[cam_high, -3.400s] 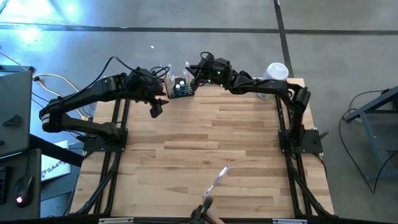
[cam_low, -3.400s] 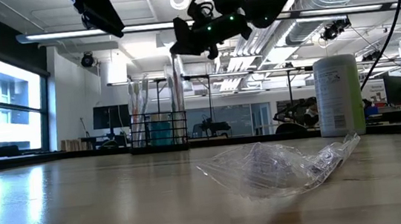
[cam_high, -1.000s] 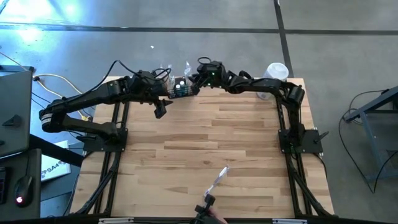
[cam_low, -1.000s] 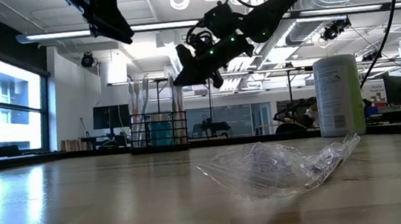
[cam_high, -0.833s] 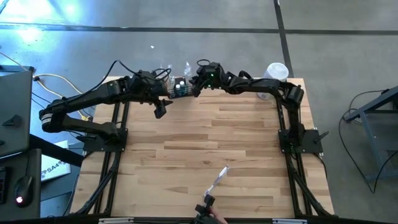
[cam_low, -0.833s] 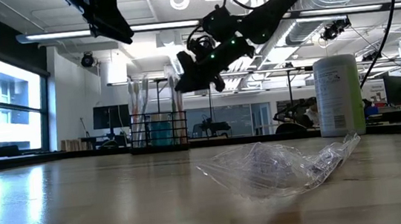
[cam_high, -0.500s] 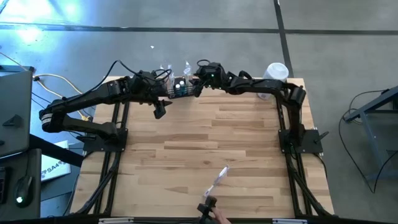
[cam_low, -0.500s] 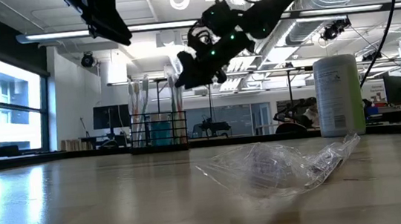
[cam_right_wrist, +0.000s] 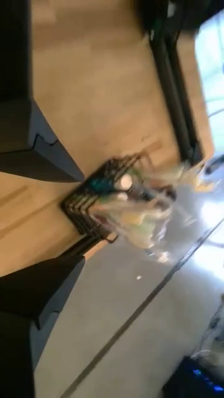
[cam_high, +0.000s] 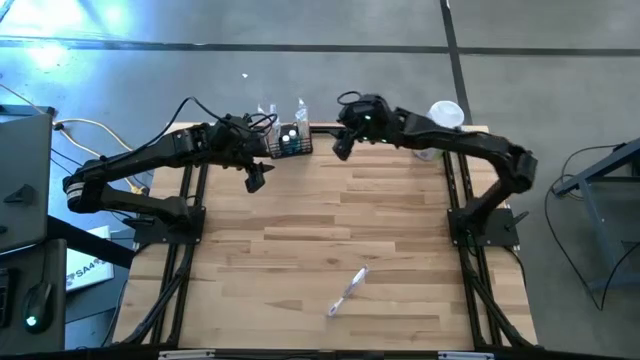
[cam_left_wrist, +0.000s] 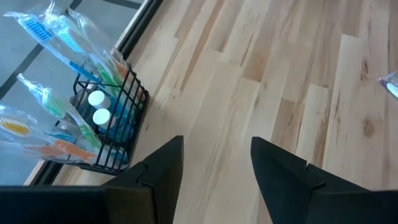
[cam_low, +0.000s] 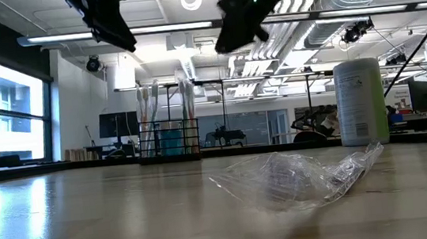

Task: Pick & Place toothbrushing station
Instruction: Put the violet toothbrush into the black wire organizer

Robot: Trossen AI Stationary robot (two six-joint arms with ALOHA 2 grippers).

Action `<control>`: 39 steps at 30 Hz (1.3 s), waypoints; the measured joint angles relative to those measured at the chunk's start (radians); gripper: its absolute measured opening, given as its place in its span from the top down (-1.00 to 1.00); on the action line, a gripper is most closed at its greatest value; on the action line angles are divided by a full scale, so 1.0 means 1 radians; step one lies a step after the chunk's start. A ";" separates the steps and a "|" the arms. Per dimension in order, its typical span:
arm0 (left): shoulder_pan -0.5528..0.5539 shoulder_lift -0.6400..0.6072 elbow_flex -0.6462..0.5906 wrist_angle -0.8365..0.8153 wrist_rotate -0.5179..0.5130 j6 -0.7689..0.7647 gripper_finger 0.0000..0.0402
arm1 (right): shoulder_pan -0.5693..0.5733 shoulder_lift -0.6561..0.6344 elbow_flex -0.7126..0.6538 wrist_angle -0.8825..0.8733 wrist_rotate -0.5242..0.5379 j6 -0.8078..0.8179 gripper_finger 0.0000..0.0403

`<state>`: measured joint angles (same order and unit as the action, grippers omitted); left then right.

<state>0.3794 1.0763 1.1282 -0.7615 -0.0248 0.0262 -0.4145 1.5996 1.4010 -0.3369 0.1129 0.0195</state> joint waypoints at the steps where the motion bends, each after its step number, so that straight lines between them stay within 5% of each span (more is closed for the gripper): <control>1: 0.000 0.000 0.000 0.002 0.005 0.001 0.08 | 0.015 -0.030 0.000 -0.020 0.000 -0.007 0.04; 9: 0.000 0.000 0.000 0.039 0.153 -0.001 0.08 | 0.179 -0.245 0.001 -0.278 -0.079 0.109 0.04; 17: 0.000 0.001 0.000 0.076 0.268 -0.019 0.08 | 0.397 -0.295 0.001 -0.451 -0.125 0.119 0.04; 25: -0.041 0.047 0.001 0.106 0.434 -0.377 0.08 | 0.468 -0.280 0.001 -0.474 -0.187 0.114 0.04; 32: -0.231 0.116 0.001 0.147 0.325 -0.548 0.08 | 0.468 -0.281 0.001 -0.572 -0.378 -0.054 0.04; 39: -0.471 0.144 0.001 0.193 0.072 -0.820 0.08 | 0.529 -0.273 -0.001 -0.659 -0.321 -0.059 0.04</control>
<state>-0.0919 1.2205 1.1290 -0.5684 0.0471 -0.7939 0.1146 1.3269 1.4001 -0.9959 -0.2083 -0.0391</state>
